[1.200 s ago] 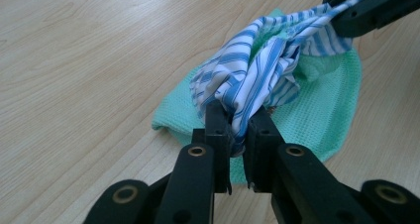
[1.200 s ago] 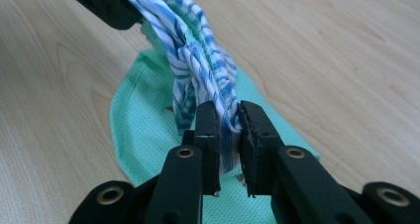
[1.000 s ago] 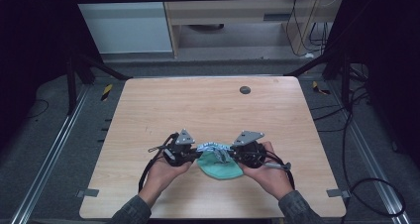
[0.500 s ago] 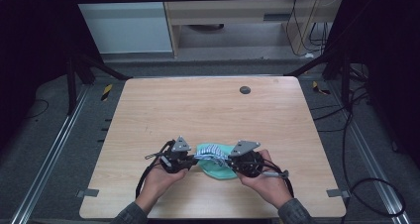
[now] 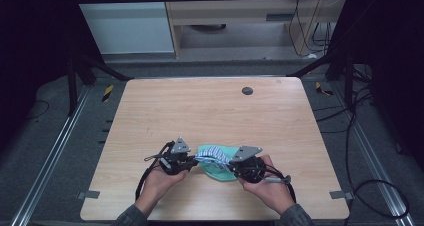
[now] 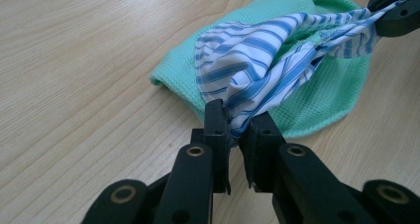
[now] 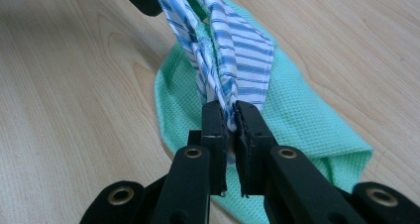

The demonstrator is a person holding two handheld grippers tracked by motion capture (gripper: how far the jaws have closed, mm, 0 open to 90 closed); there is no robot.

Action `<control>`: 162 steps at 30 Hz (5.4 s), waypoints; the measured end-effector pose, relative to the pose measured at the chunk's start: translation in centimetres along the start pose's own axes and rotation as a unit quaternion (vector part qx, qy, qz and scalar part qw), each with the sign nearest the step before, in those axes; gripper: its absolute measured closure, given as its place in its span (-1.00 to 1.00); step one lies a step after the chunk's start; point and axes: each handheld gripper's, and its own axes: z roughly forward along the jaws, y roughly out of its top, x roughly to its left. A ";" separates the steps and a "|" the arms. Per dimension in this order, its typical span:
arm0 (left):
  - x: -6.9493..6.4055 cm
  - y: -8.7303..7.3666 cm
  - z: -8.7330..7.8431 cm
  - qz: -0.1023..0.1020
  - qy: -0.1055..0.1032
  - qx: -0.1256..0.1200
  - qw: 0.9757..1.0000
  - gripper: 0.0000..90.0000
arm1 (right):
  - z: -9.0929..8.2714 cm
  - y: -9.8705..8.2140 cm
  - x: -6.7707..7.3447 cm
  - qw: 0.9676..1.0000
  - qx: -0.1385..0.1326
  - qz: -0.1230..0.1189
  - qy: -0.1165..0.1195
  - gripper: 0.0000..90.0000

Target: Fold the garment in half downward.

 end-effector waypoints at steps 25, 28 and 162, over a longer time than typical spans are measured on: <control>0.8 -2.1 -1.0 -0.009 0.017 -0.004 1.000 0.71 | 0.6 -0.9 1.3 1.000 0.016 -0.013 0.011 0.88; 1.2 -2.2 -1.6 -0.011 0.024 -0.005 1.000 0.71 | 0.6 -1.0 1.4 1.000 0.019 -0.015 0.011 0.89; 17.1 -8.0 -4.7 -0.138 0.173 0.035 0.975 -0.83 | 0.4 -8.0 -16.6 0.956 0.017 0.244 -0.163 -0.75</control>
